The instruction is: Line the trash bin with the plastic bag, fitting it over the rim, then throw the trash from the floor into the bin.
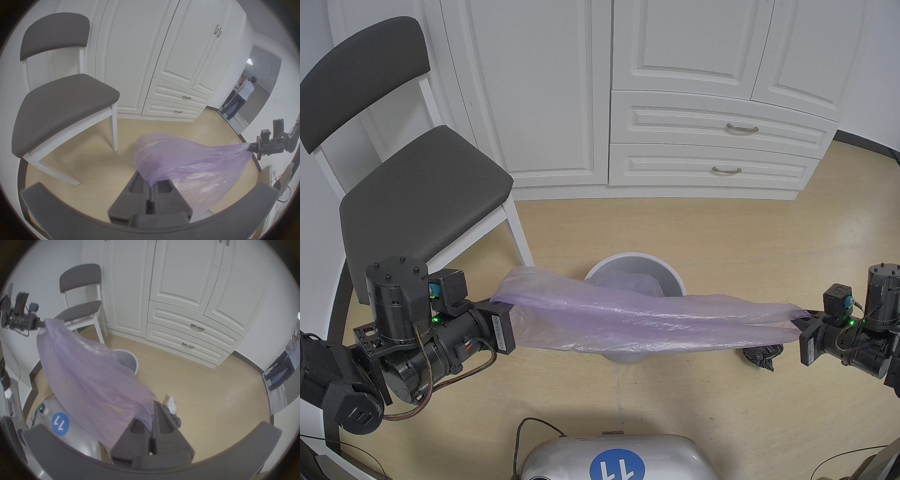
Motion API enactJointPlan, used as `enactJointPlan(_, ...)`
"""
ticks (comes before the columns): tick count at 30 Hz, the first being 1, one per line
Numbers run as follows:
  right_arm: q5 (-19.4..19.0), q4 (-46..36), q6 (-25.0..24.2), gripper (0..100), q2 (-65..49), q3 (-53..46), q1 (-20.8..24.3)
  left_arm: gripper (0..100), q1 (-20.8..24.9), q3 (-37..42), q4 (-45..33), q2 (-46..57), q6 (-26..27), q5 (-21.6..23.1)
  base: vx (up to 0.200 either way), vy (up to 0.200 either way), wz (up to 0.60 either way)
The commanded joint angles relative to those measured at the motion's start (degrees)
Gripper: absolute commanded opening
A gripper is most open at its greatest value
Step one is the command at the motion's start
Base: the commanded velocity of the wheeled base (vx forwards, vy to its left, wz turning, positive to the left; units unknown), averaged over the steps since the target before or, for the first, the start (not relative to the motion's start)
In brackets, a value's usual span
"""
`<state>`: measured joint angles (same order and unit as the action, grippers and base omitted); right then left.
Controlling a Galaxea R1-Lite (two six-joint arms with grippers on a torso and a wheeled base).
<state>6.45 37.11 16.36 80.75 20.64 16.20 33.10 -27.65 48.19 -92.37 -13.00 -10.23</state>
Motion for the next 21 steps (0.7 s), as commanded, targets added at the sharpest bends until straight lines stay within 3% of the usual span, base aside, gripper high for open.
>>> enactJointPlan(1, 0.0, 0.1, 0.3, 0, 1.6, -0.7, -0.7, 0, -0.3, 0.4, 0.0, 0.5, 0.2, 0.0, 0.0, 0.0, 0.0)
enactJointPlan(21, 0.0, 0.7, 0.3, 0, 3.9, 0.4, -3.9, 0, -2.8, 1.3, 0.1, 0.9, 4.1, 0.6, 0.0, 0.0, 0.0)
